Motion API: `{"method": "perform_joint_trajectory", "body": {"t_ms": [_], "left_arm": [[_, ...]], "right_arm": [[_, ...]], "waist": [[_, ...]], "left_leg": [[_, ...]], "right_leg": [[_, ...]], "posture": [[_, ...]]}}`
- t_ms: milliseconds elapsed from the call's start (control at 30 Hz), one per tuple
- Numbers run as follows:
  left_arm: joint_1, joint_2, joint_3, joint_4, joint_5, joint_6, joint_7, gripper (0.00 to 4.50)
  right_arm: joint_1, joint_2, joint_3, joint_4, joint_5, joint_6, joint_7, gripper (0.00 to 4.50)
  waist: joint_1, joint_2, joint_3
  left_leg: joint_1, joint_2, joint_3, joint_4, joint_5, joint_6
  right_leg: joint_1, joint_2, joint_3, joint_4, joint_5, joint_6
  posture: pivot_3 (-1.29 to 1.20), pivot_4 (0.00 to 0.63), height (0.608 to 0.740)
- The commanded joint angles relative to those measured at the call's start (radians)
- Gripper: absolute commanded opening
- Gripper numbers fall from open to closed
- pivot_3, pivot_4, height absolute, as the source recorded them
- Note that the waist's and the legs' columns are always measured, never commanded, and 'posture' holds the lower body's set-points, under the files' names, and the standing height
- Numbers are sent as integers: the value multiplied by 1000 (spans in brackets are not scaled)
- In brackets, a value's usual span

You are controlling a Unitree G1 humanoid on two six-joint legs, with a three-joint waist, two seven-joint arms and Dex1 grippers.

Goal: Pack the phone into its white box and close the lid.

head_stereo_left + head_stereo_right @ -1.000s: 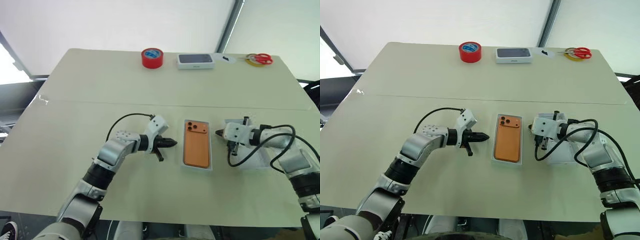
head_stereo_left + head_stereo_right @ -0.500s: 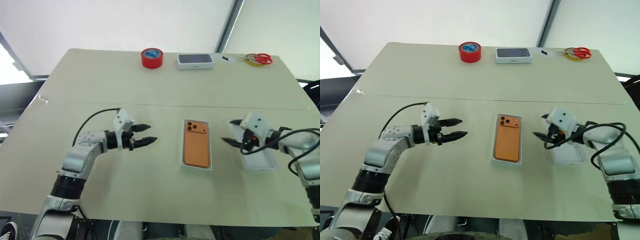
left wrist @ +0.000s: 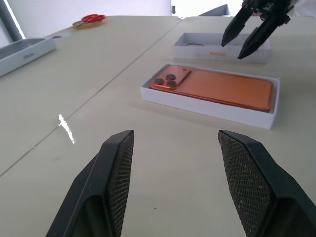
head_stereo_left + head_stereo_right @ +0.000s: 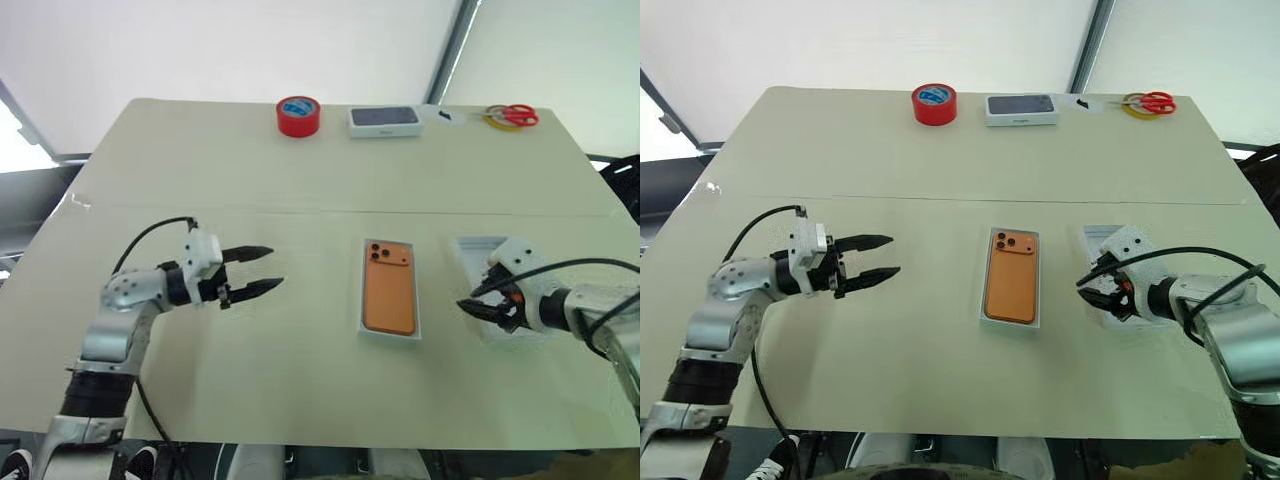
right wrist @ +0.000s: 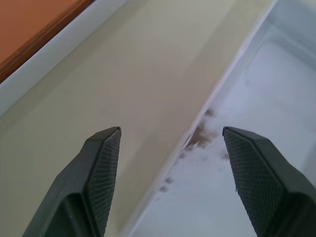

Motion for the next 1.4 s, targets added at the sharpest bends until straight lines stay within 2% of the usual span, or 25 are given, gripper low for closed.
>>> {"method": "perform_joint_trajectory", "body": {"t_ms": [33, 167, 300, 567, 667, 767, 933, 1167, 1267, 1400], "left_arm": [[15, 21, 11, -47, -40, -9, -35, 2851], [40, 31, 1, -104, -71, 23, -56, 2851], [64, 35, -4, -153, -86, 49, -54, 2851], [114, 34, -10, -234, -100, 81, -27, 2851], [126, 31, -17, -237, -88, 72, -15, 2851], [133, 28, -20, -252, -89, 74, 1, 2906], [128, 30, -19, -263, -95, 81, 24, 2906], [108, 33, -16, -248, -95, 96, 39, 2906], [100, 37, -12, -234, -127, 152, 38, 2030], [82, 19, -16, -219, -125, 182, 65, 40]], "right_arm": [[-68, -6, 1, -30, 23, 114, -46, 3422], [-185, 44, 8, 9, 74, 273, -70, 3422], [-253, 65, 19, 78, 96, 337, -103, 3422], [-302, 52, 97, 128, 116, 344, -141, 3422], [-307, 76, 90, 147, 140, 349, -157, 3422], [-283, 97, 84, 161, 150, 350, -189, 2612], [-278, 161, 64, 199, 147, 350, -286, 26], [-295, 210, 35, 204, 169, 350, -367, 26], [-334, 230, 18, 207, 151, 350, -391, 0], [-404, 273, -10, 195, 140, 160, -378, 0]], "waist": [[-3, 0, 0], [-9, 0, 0], [-8, 1, 0], [-8, 1, 0], [-9, 1, 0], [-10, 1, 0], [-12, -1, -1], [-15, -5, -5], [-16, -5, -5], [-15, 0, -2]], "left_leg": [[0, 0, 0, 0, 0, 0], [-1, 0, 1, -1, 0, 0], [-1, 0, 1, -1, 0, 0], [-2, 0, 2, -1, -1, 1], [-2, 0, 2, -1, -1, 1], [-2, 0, 2, -1, -1, 1], [-2, 0, 2, -1, -1, 1], [-1, 0, 2, -1, -1, 1], [-1, 0, 2, -1, -1, 1], [-2, 0, 2, -2, -1, 1]], "right_leg": [[0, 0, 0, 0, 0, 0], [-2, 0, 0, 0, 0, 0], [-2, 0, 0, 0, 0, 0], [-3, 0, 1, 0, 0, 0], [-3, 0, 1, 0, 0, 0], [-3, 0, 1, 0, 0, 0], [-2, 0, 1, 0, 0, 0], [-1, 0, 1, 0, 0, 0], [-2, 0, 1, 0, 0, 0], [-4, 0, 1, 0, 0, 0]], "posture": [[0, 150, 730], [0, 150, 730], [0, 150, 730], [0, 150, 730], [0, 150, 730], [0, 150, 730], [0, 150, 730], [0, 150, 730], [0, 150, 730], [0, 150, 730]]}}
